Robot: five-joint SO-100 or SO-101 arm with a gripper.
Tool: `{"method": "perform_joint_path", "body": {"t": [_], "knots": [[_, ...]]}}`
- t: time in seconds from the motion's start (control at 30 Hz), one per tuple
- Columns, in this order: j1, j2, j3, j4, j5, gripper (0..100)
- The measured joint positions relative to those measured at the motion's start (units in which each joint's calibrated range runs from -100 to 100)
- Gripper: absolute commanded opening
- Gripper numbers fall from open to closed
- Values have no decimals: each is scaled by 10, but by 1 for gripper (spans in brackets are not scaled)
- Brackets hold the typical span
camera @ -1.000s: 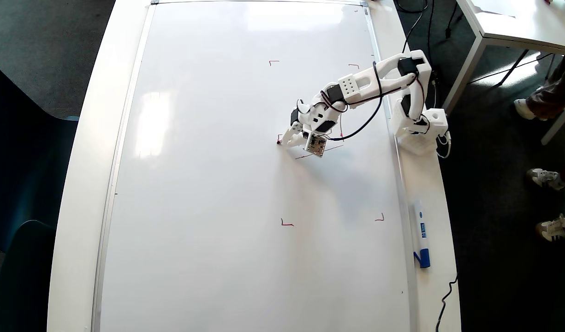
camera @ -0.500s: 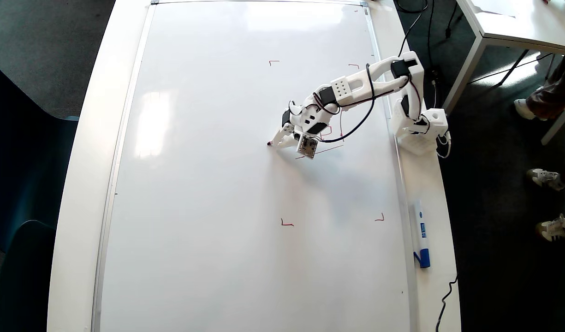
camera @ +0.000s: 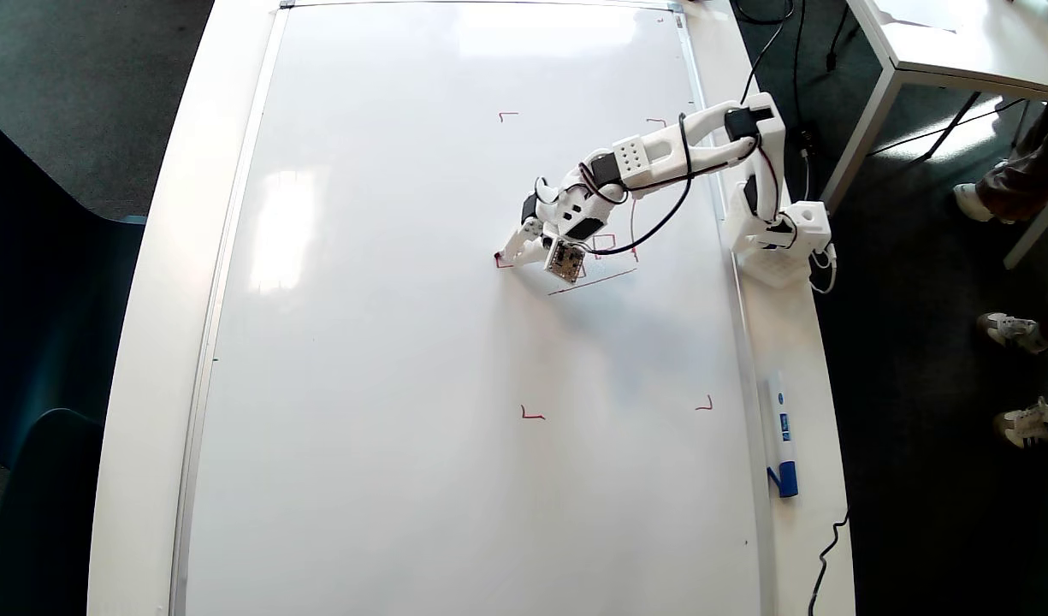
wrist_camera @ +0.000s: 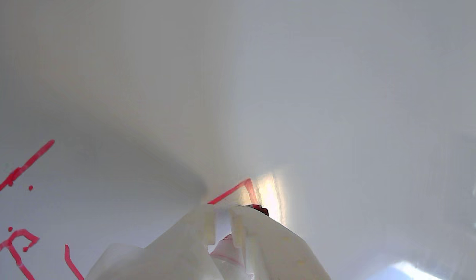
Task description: Draw on a whiteboard a robot head using a pen attached to the gripper
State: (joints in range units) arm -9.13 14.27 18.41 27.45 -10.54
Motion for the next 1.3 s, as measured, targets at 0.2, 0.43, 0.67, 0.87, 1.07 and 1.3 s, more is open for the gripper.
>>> {"method": "perform_joint_path", "body": {"t": [0.2,0.43,0.67,0.87,1.07,1.3], "knots": [[21,-16,30,3,0,1],[38,-29,48,3,2,1],[38,-34,56,3,2,1],[38,-70,101,3,2,1],[38,-85,119,3,2,1],[38,-85,122,3,2,1]]}}
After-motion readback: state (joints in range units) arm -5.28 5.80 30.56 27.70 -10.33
